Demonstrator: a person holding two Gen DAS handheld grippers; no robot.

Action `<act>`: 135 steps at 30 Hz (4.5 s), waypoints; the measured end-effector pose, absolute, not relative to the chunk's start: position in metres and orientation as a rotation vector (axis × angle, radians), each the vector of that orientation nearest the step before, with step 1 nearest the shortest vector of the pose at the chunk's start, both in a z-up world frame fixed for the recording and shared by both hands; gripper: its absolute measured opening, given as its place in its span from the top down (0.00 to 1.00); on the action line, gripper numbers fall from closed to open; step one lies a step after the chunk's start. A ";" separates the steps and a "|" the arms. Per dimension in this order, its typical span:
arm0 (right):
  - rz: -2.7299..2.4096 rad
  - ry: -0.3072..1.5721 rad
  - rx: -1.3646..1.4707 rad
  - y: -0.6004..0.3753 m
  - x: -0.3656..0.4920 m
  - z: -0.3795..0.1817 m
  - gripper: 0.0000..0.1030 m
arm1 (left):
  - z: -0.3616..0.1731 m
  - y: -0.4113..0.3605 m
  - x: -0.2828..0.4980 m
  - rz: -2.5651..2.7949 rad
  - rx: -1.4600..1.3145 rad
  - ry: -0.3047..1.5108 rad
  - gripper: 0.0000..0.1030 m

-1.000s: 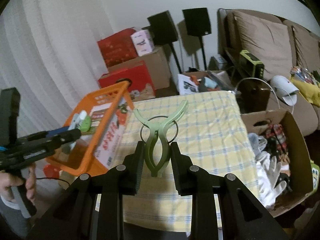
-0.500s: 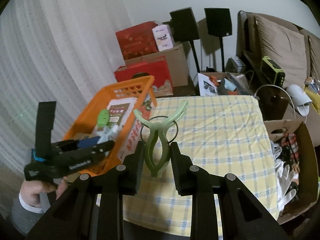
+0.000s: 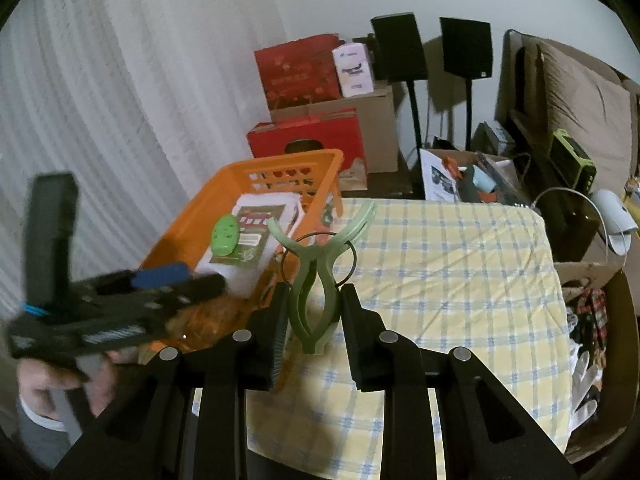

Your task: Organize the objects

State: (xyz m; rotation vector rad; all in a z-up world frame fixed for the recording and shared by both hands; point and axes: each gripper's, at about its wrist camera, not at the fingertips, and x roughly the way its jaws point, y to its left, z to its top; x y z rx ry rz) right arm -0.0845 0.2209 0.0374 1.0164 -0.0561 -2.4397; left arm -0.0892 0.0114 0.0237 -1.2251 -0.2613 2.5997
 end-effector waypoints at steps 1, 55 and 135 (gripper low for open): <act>-2.435 -0.051 1.014 0.217 -0.085 0.038 0.75 | 0.029 0.007 -0.087 2.616 -1.214 -0.257 0.28; -2.011 0.263 1.336 0.063 -0.185 -0.028 0.63 | 0.005 -0.106 -0.087 2.752 -1.308 -0.426 0.22; -2.706 0.021 1.024 0.248 -0.014 0.018 0.01 | 0.017 0.018 -0.006 2.837 -1.226 -0.114 0.00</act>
